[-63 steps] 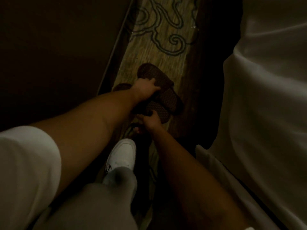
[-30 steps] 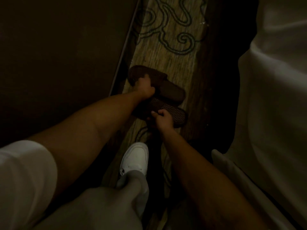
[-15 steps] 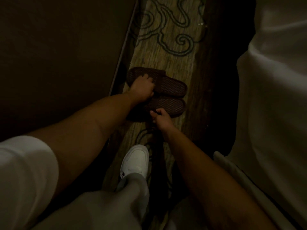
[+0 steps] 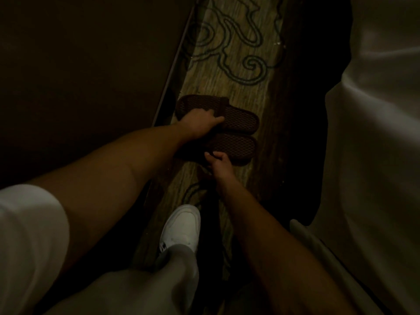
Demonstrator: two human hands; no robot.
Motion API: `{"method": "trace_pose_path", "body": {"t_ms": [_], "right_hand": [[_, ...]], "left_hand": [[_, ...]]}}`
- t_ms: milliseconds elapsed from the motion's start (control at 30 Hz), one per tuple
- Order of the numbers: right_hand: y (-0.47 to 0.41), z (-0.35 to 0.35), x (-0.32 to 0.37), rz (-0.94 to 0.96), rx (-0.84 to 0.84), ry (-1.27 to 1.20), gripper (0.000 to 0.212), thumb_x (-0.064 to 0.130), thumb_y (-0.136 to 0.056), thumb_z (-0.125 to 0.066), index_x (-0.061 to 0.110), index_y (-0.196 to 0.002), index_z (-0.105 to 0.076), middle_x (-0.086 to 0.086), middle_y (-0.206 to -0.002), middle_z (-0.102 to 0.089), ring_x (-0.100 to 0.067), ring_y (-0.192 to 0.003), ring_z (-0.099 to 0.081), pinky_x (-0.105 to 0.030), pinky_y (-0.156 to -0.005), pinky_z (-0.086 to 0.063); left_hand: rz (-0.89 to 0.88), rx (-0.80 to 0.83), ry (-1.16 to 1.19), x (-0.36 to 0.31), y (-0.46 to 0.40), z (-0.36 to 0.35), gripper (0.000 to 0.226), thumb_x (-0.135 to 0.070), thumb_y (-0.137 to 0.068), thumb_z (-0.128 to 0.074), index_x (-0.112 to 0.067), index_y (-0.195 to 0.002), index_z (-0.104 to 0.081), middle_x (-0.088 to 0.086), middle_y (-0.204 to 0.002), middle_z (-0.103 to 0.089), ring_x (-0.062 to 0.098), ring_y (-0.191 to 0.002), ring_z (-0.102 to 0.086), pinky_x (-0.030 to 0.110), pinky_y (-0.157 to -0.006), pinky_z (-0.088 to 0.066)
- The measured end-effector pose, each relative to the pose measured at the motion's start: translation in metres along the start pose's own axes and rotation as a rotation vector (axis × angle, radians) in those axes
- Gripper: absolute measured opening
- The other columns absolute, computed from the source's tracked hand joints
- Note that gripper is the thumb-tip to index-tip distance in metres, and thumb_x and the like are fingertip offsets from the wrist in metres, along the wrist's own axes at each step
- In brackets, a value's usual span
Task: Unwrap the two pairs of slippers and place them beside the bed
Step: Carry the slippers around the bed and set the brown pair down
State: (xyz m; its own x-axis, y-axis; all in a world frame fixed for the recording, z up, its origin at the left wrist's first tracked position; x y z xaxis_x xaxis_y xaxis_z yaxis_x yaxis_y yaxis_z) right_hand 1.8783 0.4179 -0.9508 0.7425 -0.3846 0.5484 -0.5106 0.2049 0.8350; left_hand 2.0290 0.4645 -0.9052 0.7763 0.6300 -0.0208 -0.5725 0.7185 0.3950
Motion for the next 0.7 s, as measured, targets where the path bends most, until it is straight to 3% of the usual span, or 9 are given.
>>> {"method": "trace_pose_path", "body": {"t_ms": [67,200,300,433,467,567,700], "right_hand": [[-0.002,-0.002,0.003,0.003,0.010,0.016,0.032,0.018,-0.093,-0.069,0.015,-0.117,-0.049,-0.015,-0.121,-0.062,-0.020,-0.087,-0.062,-0.037,-0.075,-0.053],[-0.005,-0.013,0.021,-0.011,0.035,-0.044,0.042,0.017,-0.091,-0.072,0.014,-0.126,-0.050,-0.017,-0.127,-0.063,-0.021,-0.092,-0.063,-0.044,-0.085,-0.056],[-0.004,-0.015,0.025,-0.047,0.057,-0.079,0.049,0.017,-0.091,-0.071,0.013,-0.134,-0.047,-0.010,-0.117,-0.060,-0.013,-0.083,-0.059,-0.033,-0.070,-0.054],[-0.009,-0.011,0.015,-0.109,0.070,-0.098,0.045,0.021,-0.089,-0.074,0.021,-0.125,-0.047,-0.008,-0.124,-0.059,-0.022,-0.112,-0.057,-0.050,-0.098,-0.053],[-0.009,-0.009,0.015,-0.108,0.067,-0.096,0.044,0.022,-0.089,-0.073,0.021,-0.125,-0.046,-0.009,-0.126,-0.060,-0.023,-0.113,-0.057,-0.049,-0.097,-0.053],[-0.006,-0.005,0.014,-0.108,0.059,-0.109,0.047,0.024,-0.090,-0.072,0.021,-0.128,-0.044,-0.006,-0.121,-0.060,-0.022,-0.110,-0.057,-0.035,-0.076,-0.053],[-0.010,-0.005,0.012,-0.101,0.062,-0.060,0.059,0.036,-0.082,-0.079,0.017,-0.132,-0.052,-0.006,-0.125,-0.063,-0.024,-0.120,-0.056,-0.029,-0.066,-0.050]], "left_hand": [[-0.020,-0.018,-0.034,0.001,0.000,0.007,0.045,-0.025,-0.102,-0.042,-0.017,-0.146,-0.038,0.023,-0.125,-0.055,0.042,-0.100,-0.065,0.043,-0.075,-0.049],[0.036,-0.046,-0.015,0.008,-0.004,0.020,0.042,-0.022,-0.101,-0.044,-0.014,-0.142,-0.043,0.023,-0.131,-0.048,0.043,-0.098,-0.066,0.045,-0.071,-0.050],[0.109,-0.048,0.031,0.012,-0.008,0.020,0.039,-0.020,-0.101,-0.045,-0.009,-0.138,-0.044,0.024,-0.132,-0.046,0.044,-0.100,-0.064,0.046,-0.073,-0.049],[0.175,-0.052,0.049,0.011,-0.005,-0.002,0.038,-0.016,-0.101,-0.042,-0.006,-0.138,-0.044,0.023,-0.138,-0.041,0.041,-0.113,-0.056,0.047,-0.077,-0.051],[0.192,-0.080,0.061,0.011,-0.003,-0.005,0.038,-0.015,-0.101,-0.043,-0.006,-0.138,-0.044,0.023,-0.138,-0.041,0.041,-0.112,-0.056,0.047,-0.075,-0.051],[0.211,-0.106,0.115,0.014,0.001,-0.011,0.042,-0.023,-0.100,-0.047,-0.007,-0.138,-0.043,0.021,-0.130,-0.049,0.041,-0.101,-0.063,0.043,-0.066,-0.047],[0.193,-0.073,0.200,0.007,-0.001,-0.023,0.047,-0.038,-0.101,-0.045,-0.009,-0.138,-0.041,0.020,-0.123,-0.059,0.042,-0.099,-0.066,0.043,-0.072,-0.049]]}}
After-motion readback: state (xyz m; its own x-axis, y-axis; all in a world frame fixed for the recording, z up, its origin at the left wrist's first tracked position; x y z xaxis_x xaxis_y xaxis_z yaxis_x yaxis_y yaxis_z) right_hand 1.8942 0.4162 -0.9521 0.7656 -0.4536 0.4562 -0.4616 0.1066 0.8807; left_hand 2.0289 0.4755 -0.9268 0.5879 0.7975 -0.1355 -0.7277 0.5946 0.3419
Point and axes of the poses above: each hand's wrist, its own y-axis away from the middle knuckle, its own z-axis out of the back of the hand, x = y × z, the point moved 5 cm from there along -y, towards the middle knuckle
